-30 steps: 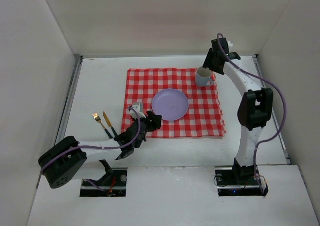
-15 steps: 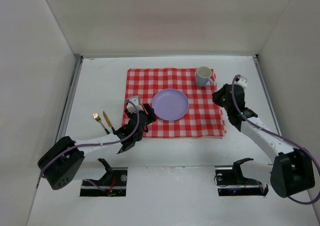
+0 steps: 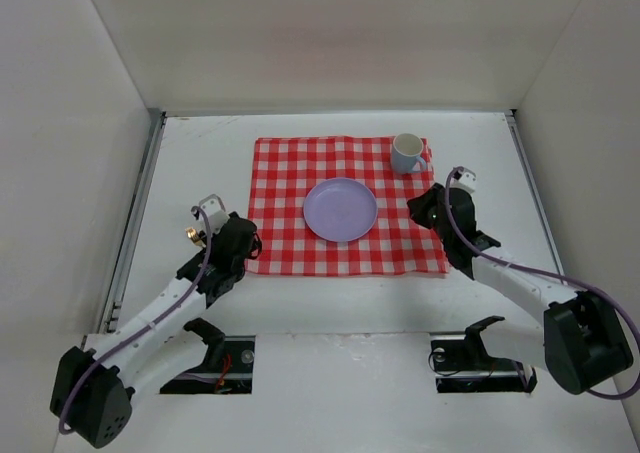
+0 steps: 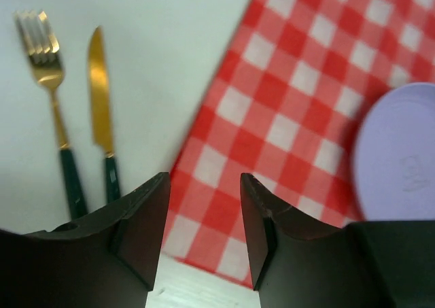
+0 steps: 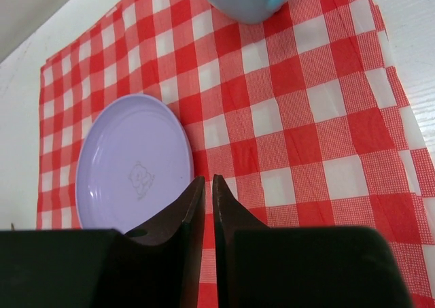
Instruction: Set the dinner table for one person
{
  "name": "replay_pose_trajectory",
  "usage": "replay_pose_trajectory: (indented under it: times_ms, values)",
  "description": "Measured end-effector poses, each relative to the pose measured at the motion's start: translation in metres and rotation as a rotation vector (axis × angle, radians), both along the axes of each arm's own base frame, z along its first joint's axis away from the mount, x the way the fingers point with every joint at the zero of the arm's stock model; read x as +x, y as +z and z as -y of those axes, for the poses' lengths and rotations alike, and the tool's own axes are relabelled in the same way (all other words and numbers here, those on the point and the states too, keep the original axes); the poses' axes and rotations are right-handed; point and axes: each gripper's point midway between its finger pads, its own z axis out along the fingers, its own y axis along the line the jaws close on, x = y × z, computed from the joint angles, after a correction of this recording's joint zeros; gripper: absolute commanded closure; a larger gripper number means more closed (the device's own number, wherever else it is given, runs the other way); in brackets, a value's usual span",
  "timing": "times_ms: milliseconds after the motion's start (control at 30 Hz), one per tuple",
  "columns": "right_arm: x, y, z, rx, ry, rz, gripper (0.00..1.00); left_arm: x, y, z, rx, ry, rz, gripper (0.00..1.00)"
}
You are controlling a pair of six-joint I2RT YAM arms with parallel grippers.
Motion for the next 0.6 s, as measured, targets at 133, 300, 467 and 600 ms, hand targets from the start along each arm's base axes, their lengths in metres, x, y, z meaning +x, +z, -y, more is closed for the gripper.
replay_pose_trajectory:
  times_ms: [133,300,467,600]
  values:
    - [0.003,0.006,-0.003,0.014,0.001,0.025,0.87,-0.014,-0.022,-0.022,-0.023,0.062,-0.121,0.58]
    - [0.004,0.002,-0.004,0.013,0.001,0.017,0.85,-0.022,-0.035,-0.030,-0.040,0.085,-0.201,0.58]
    - [0.004,0.002,-0.004,0.018,0.000,0.016,0.83,-0.027,-0.043,-0.039,-0.037,0.110,-0.248,0.60]
    - [0.004,0.002,-0.004,0.018,0.001,0.015,0.83,-0.028,-0.053,-0.044,-0.027,0.125,-0.292,0.61]
